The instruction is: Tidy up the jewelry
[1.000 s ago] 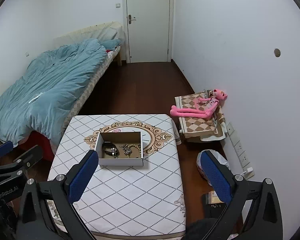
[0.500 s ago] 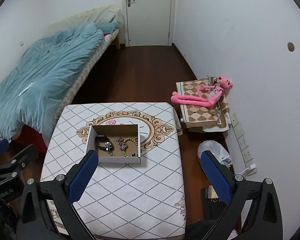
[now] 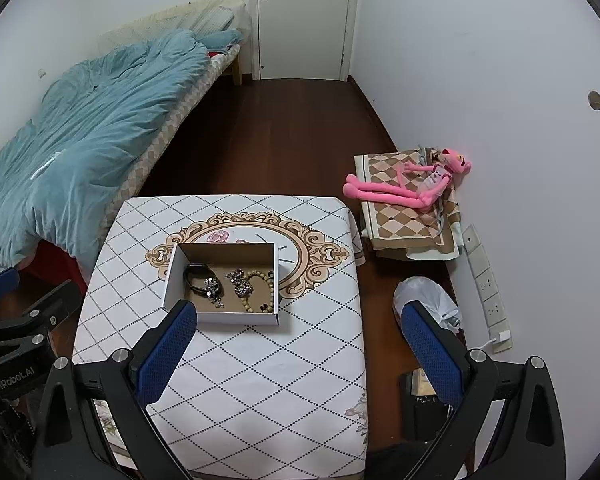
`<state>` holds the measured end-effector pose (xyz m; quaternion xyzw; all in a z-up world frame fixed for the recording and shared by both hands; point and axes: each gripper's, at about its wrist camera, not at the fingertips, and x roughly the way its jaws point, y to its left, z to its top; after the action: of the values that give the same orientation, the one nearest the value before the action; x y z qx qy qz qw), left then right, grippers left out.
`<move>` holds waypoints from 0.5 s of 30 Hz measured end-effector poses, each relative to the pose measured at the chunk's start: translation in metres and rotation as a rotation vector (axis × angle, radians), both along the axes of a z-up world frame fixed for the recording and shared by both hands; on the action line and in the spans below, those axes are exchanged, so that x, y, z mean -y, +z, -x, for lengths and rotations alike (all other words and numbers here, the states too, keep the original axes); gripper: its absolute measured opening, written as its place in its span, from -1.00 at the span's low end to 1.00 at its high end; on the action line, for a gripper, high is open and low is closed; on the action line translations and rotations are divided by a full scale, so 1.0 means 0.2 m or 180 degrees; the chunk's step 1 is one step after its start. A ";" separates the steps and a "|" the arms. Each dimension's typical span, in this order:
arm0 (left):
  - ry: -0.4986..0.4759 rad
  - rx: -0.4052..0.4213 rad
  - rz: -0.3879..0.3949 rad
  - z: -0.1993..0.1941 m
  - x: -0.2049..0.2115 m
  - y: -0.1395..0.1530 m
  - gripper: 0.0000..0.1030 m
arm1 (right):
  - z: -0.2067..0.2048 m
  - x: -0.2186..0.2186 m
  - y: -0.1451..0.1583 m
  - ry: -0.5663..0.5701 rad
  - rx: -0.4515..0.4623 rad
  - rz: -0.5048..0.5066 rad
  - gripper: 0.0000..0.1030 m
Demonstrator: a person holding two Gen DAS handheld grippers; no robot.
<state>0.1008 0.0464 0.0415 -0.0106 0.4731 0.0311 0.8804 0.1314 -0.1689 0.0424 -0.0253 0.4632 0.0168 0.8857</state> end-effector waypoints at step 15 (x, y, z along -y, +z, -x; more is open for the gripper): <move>0.0029 -0.0029 -0.0022 -0.01 0.00 -0.03 1.00 | -0.02 0.00 -0.01 0.0039 -0.0049 -0.0011 1.00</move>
<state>0.1022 0.0456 0.0352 -0.0097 0.4769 0.0368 0.8781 0.1353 -0.1680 0.0396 -0.0265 0.4698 0.0231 0.8821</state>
